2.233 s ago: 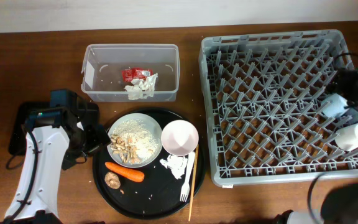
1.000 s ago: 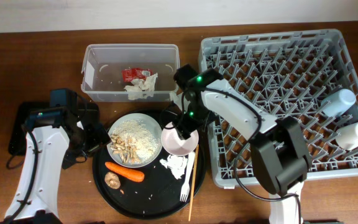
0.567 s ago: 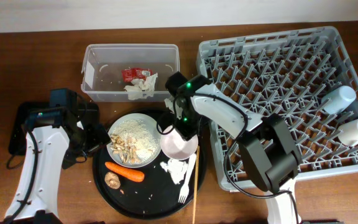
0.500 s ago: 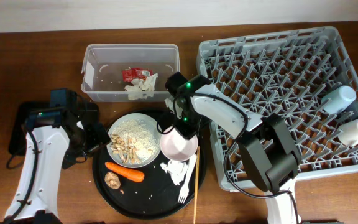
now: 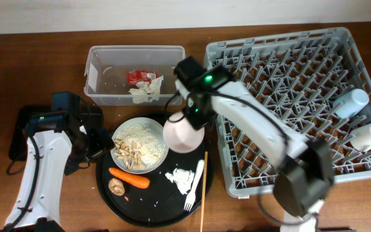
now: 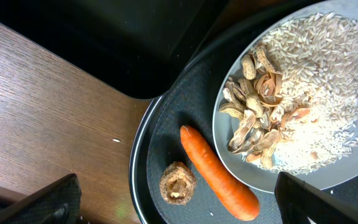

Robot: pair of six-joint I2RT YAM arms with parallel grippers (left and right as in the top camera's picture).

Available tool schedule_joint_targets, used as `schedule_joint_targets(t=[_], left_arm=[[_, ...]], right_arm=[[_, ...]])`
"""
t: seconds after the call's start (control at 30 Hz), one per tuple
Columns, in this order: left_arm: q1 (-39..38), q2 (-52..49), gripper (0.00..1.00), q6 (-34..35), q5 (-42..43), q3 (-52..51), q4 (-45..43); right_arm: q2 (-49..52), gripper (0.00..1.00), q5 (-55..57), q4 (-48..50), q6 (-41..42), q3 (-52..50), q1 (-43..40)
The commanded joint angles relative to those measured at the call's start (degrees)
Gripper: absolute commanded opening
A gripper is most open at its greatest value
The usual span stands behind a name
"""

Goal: Sort waste into correct bins and load items into the dishwasher rack
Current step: 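Lift the pink bowl and set it in the rack's upper area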

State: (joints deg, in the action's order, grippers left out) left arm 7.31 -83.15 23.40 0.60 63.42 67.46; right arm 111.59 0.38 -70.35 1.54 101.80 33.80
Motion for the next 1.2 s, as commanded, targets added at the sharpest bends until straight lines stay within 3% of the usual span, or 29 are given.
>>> schedule_joint_targets(t=[0.0,0.27,0.4,0.5,0.67,0.83,0.93,1.17], left_arm=[[0.37,-0.35,0.99,-0.76,-0.39,-0.35,0.07],[0.37,-0.35,0.99,-0.76,-0.39,-0.35,0.07],[0.37,-0.35,0.99,-0.76,-0.39,-0.35,0.09],[0.37,-0.35,0.99,-0.74,-0.39,-0.35,0.04],[0.37,-0.35,0.99,-0.76,-0.39,-0.35,0.09],[0.37,-0.35,0.99,-0.76,-0.39,-0.35,0.31],[0.37,-0.35,0.99,-0.76,-0.39,-0.35,0.26],[0.37,-0.35,0.99,-0.74,-0.39,-0.35,0.28]], right_arm=[[-10.05,0.04,9.64,-0.5,0.87,2.8,-2.75],[-19.17,0.04,21.11,-2.93,0.9,2.8,-9.68],[-19.47,0.04,43.74,-2.95,2.45,2.8,-12.96],[-19.47,0.04,68.15,-2.95,16.22,2.78,-13.7],[-18.88,0.04,74.97,2.71,20.22,1.99,-14.88],[-15.85,0.04,83.95,11.5,20.17,1.86,-21.86],[-14.95,0.04,82.38,18.01,19.98,1.88,-25.94],[-10.71,0.04,80.52,21.73,19.93,1.86,-34.86]])
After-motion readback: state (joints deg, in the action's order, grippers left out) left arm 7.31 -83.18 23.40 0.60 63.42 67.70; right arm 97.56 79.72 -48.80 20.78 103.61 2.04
